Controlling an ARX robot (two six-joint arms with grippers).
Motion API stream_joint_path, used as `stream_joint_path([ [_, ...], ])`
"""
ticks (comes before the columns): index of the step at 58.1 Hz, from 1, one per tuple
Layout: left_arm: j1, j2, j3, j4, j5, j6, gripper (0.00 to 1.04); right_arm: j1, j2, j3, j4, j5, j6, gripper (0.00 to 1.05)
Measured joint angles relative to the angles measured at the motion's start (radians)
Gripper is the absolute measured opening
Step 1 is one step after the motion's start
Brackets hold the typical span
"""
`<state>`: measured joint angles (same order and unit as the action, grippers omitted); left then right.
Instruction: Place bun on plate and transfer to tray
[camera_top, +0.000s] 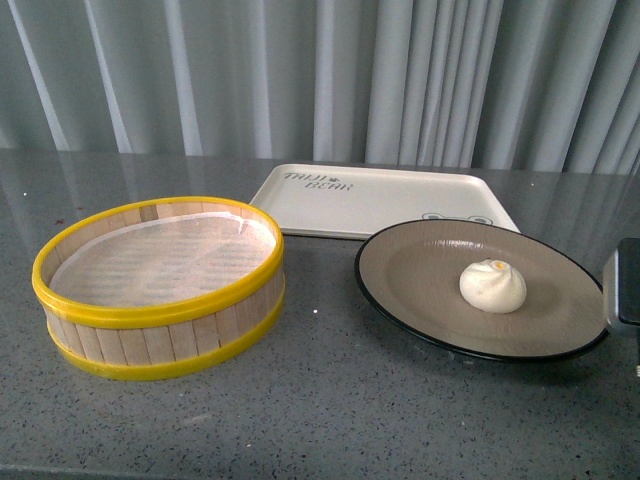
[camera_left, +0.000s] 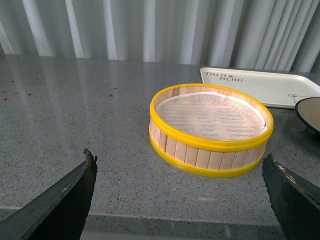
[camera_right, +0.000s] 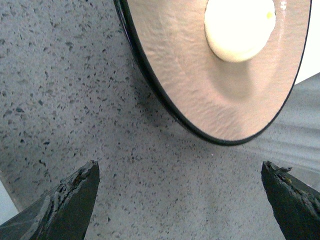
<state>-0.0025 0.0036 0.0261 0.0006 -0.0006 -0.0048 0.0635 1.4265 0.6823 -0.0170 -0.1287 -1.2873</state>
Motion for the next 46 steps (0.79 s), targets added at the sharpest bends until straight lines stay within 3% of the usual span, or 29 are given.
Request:
stream_joint_path([
  [46,0.000,0.000,0.000,0.000,0.000,0.000,0.98,0.121,0.148,0.082,0.061,0.016,-0.011,0.96],
])
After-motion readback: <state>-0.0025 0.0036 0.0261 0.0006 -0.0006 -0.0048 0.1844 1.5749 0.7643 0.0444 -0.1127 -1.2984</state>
